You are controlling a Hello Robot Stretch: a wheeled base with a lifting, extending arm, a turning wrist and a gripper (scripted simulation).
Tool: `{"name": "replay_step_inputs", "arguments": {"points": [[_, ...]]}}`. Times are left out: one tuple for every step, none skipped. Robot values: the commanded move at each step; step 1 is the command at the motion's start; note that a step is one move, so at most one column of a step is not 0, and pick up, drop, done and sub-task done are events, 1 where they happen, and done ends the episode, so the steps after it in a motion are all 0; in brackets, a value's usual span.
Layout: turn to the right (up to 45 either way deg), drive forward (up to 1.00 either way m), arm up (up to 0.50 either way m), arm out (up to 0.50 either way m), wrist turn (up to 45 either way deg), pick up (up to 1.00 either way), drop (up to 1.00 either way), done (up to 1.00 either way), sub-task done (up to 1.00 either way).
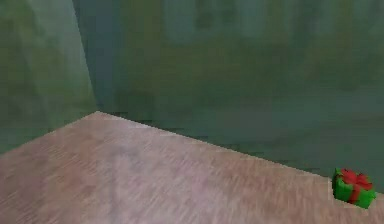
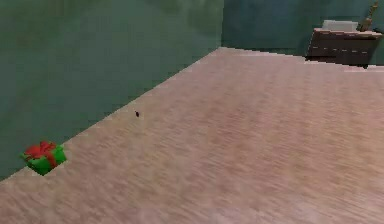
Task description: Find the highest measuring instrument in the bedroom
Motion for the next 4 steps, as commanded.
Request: {"name": "replay_step_inputs", "arguments": {"points": [[-18.0,0.00,0.00,0.00,0.0,0.00,0.00,0.00,0.00],[0.0,0.50,0.00,0.00,0.0,0.00,0.00,0.00,0.00],[-42.0,0.00,0.00,0.00,0.0,0.00,0.00,0.00,0.00],[0.0,1.00,0.00,0.00,0.0,0.00,0.00,0.00,0.00]]}}
